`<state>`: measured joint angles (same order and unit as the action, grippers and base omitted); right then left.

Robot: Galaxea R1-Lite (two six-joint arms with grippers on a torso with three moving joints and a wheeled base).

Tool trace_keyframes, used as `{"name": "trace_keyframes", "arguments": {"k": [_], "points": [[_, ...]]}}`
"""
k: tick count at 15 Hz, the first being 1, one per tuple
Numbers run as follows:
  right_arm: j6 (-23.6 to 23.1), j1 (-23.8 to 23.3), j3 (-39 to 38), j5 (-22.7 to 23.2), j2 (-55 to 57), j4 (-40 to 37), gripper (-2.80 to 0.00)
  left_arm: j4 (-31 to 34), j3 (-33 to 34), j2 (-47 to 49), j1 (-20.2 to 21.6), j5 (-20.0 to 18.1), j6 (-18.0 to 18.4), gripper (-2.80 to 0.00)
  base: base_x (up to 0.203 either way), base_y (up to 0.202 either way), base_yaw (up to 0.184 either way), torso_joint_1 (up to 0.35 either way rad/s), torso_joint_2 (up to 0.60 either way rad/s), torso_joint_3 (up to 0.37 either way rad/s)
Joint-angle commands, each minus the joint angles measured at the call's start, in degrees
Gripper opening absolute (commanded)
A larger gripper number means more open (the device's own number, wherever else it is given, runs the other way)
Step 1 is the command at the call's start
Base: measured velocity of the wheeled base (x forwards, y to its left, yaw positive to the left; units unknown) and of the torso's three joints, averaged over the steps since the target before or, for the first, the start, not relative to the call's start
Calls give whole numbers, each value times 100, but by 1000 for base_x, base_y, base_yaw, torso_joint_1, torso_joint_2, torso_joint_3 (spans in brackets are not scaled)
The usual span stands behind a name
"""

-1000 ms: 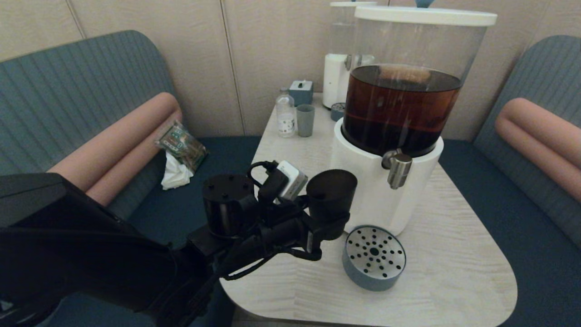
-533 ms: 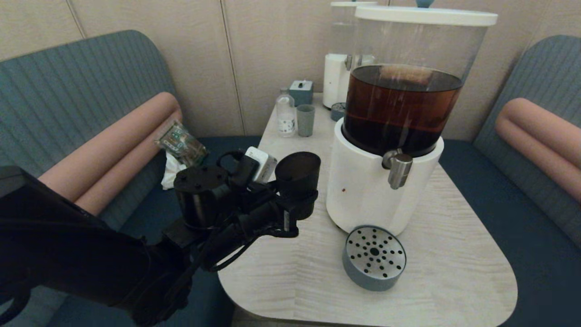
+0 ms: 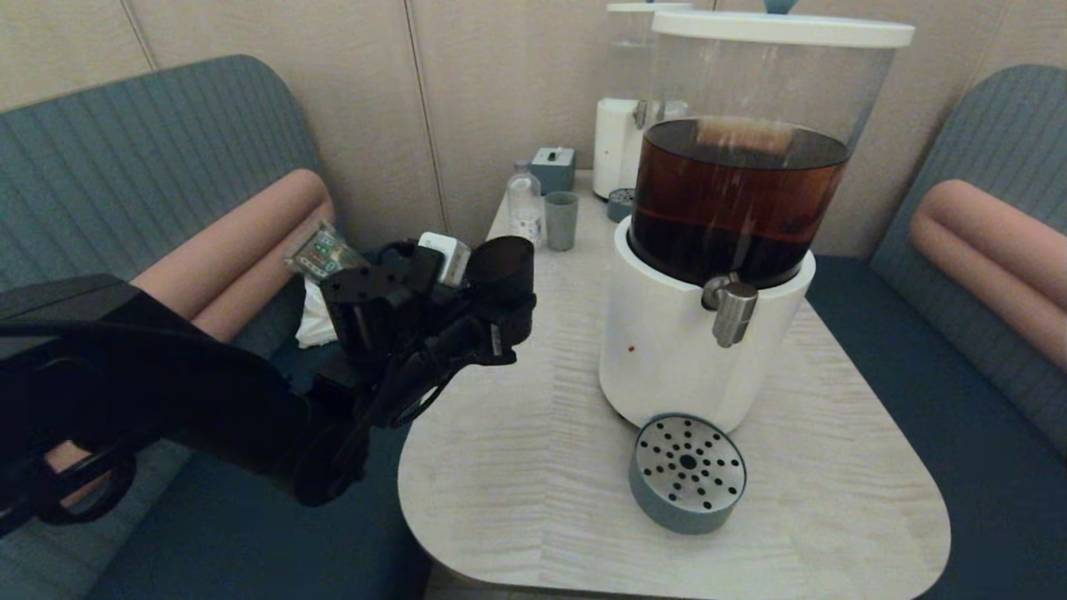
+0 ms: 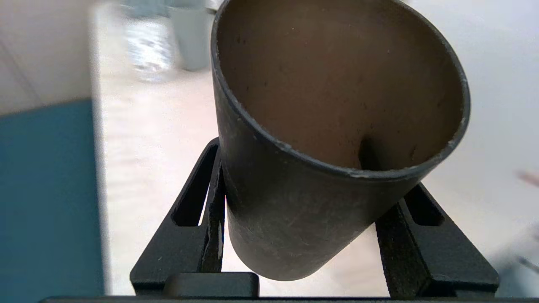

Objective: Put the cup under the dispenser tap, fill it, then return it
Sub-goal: Place the cup next to the water dispenser

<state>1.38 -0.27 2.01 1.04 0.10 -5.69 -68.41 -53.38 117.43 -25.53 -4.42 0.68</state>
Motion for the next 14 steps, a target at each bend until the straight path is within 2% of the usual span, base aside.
{"name": "trace_keyframes", "arguments": {"k": [1, 4, 8, 14], "points": [[3, 1, 1, 2, 8, -2, -280, -17, -465, 484, 150, 15, 2, -280, 0, 0, 0, 0, 0, 0], [3, -6, 1, 2, 8, -2, -280, -16, -1036, 1059, 326, 115, 7, -280, 0, 0, 0, 0, 0, 0], [3, 1, 1, 2, 8, -2, -280, 15, -1458, 1571, 532, 117, 11, -280, 0, 0, 0, 0, 0, 0], [3, 1, 1, 2, 8, -2, -280, 25, -1711, 2022, 618, 73, -51, -280, 0, 0, 0, 0, 0, 0]]}}
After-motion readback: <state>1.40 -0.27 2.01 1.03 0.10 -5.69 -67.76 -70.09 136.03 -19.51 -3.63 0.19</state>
